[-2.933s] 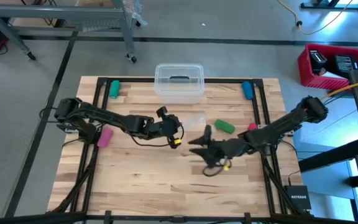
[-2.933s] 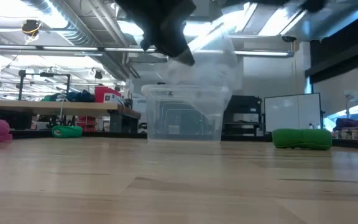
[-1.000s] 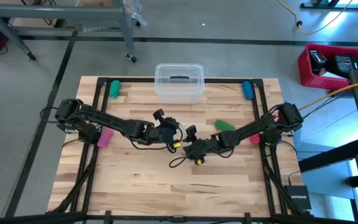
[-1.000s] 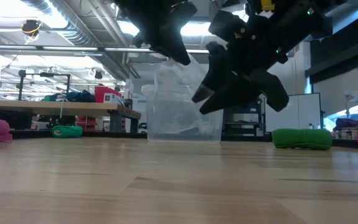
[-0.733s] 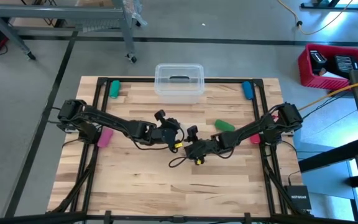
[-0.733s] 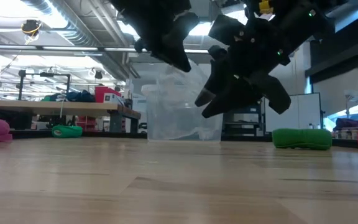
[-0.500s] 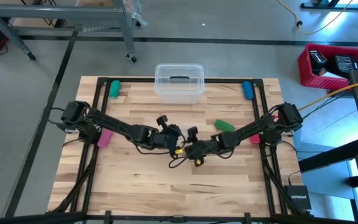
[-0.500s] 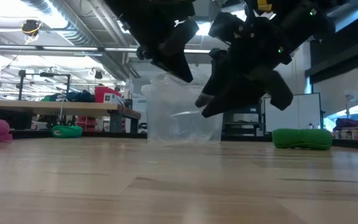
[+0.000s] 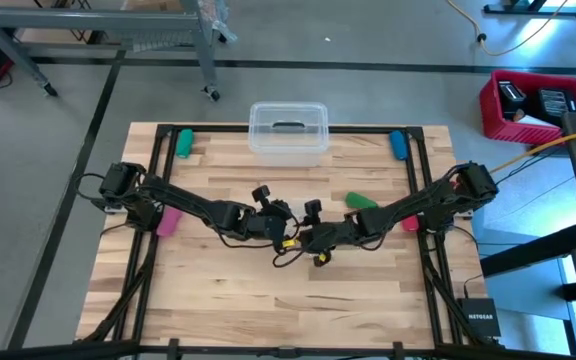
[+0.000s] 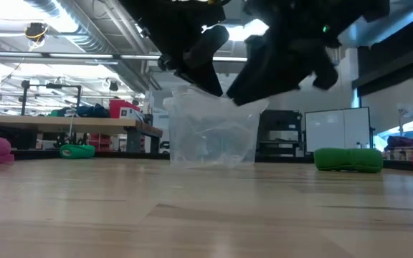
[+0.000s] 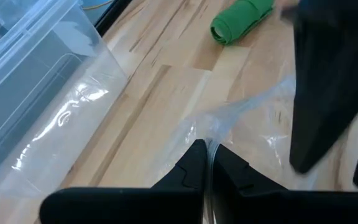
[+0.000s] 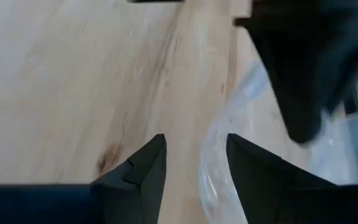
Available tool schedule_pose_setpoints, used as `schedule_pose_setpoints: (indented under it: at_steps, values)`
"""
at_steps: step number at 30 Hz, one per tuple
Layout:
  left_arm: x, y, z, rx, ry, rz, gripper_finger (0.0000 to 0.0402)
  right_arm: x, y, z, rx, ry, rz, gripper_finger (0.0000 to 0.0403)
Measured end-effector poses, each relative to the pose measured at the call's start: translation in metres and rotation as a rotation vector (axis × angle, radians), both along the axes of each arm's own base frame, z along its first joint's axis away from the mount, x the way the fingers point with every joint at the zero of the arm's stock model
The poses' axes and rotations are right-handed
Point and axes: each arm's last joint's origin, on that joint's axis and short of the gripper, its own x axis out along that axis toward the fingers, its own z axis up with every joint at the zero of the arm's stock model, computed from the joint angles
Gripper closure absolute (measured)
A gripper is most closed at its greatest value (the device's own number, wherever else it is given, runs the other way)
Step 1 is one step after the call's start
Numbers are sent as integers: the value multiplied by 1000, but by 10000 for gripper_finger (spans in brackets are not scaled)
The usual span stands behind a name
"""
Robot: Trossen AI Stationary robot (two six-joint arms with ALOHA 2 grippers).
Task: Roll bandage
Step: Open the transparent zip bag, then put the rolled green bandage into the transparent zip bag
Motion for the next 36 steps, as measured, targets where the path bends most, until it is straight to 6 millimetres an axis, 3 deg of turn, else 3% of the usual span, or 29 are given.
schedule_pose_setpoints:
  at_steps: [8,14,19,30,36]
  values:
    - [0,0,0,0,1,-2,399,-37,-7,49,165,64,-35,233]
    - [0,1,0,3,2,-4,399,-78,-22,66,139,185,-193,233]
    - [1,1,0,-1,-5,-1,399,-94,-41,56,67,213,-401,233]
    - [-1,-3,-1,0,5,-10,399,-105,-124,19,356,353,-606,232]
    - [-2,-2,-4,2,16,-10,399,-115,-143,2,487,376,-625,191]
